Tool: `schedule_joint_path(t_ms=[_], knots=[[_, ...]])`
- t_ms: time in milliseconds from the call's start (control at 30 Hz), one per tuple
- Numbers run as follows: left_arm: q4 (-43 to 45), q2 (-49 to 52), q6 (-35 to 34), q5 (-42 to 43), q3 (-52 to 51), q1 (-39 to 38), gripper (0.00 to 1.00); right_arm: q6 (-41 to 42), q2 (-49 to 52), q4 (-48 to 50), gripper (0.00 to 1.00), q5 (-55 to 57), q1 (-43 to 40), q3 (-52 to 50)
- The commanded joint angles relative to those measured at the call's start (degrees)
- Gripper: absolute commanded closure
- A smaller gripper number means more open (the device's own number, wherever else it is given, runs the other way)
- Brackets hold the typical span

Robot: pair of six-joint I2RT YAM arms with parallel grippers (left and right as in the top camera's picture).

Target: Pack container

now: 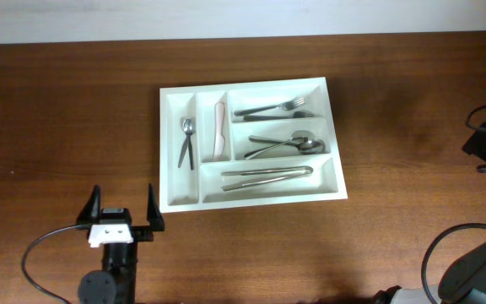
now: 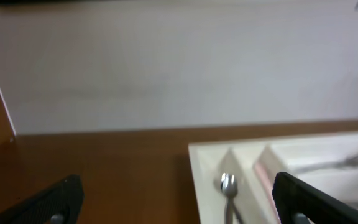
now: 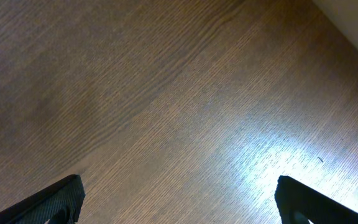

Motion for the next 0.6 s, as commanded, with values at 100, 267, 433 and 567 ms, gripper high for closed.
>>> schedule_joint_path(t_ms=[100,267,433,567], knots=[[-5.27,-0.57,1.68,1.22,-3.61,0.70,0.01,0.00,-0.20,0.15,0.01,0.92,-0.26,-0.09],[-5.05,-0.57,1.66,1.84,-3.61,0.68,0.01,0.00,-0.20,0.15,0.01,0.92,-0.26,-0.09],[-5.05,-0.55,1.66,1.81,-3.58,0.68,0.01,0.00,-0.20,0.15,0.01,0.92,-0.26,-0.09],[-5.05,-0.55,1.66,1.84,-3.58,0.68,0.01,0.00,-0.20,0.15,0.01,0.92,-0.26,-0.09]])
